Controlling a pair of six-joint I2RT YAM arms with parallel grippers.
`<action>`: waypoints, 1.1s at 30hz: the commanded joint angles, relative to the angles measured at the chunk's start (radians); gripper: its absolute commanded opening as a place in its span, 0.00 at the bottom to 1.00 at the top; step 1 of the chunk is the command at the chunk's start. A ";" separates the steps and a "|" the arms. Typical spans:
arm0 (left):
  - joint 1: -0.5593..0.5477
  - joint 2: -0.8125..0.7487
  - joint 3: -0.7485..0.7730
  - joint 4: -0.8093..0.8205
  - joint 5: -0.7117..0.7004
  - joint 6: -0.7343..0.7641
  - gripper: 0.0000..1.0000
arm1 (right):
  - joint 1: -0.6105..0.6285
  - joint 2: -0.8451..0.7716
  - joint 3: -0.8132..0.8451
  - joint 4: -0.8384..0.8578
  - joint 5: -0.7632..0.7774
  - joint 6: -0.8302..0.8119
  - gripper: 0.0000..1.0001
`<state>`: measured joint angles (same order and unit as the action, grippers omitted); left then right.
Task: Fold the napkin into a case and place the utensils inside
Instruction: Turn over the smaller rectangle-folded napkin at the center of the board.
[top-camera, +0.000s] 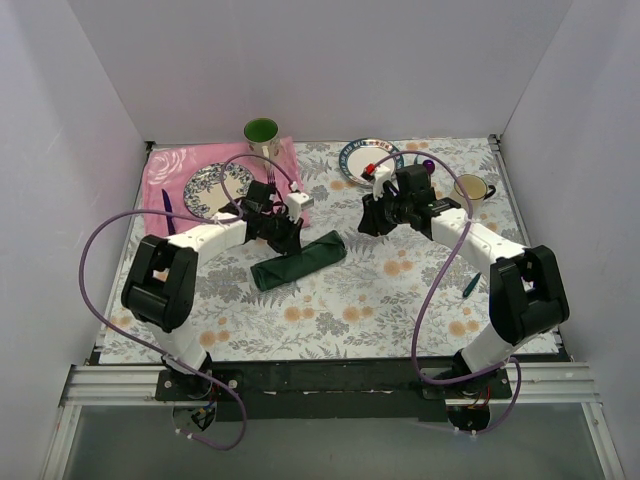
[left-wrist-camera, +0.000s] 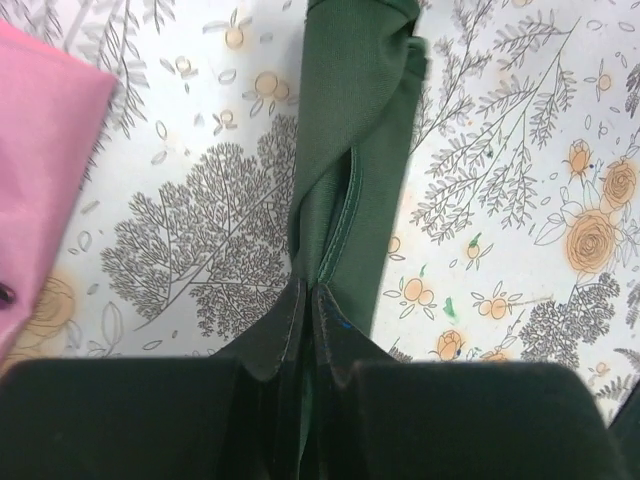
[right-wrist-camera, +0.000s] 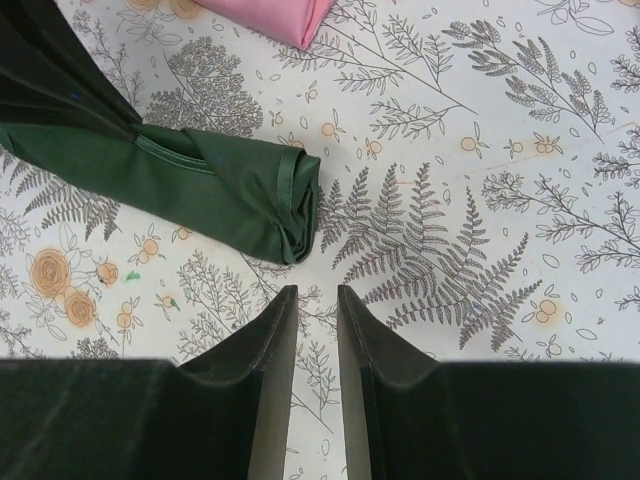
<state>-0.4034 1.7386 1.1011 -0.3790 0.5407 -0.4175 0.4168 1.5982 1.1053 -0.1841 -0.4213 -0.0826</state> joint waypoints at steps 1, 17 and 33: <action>-0.037 -0.114 -0.023 0.064 -0.120 0.043 0.00 | -0.012 -0.038 0.050 -0.008 0.003 -0.012 0.31; -0.376 -0.201 -0.279 0.236 -0.450 0.051 0.00 | -0.021 -0.041 0.059 -0.034 0.004 -0.026 0.32; -0.471 -0.379 -0.281 0.071 -0.276 -0.015 0.36 | 0.032 0.071 0.146 -0.124 -0.191 -0.058 0.36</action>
<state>-0.8967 1.5043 0.7929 -0.2085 0.1352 -0.4324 0.4088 1.6230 1.1744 -0.2722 -0.5255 -0.1108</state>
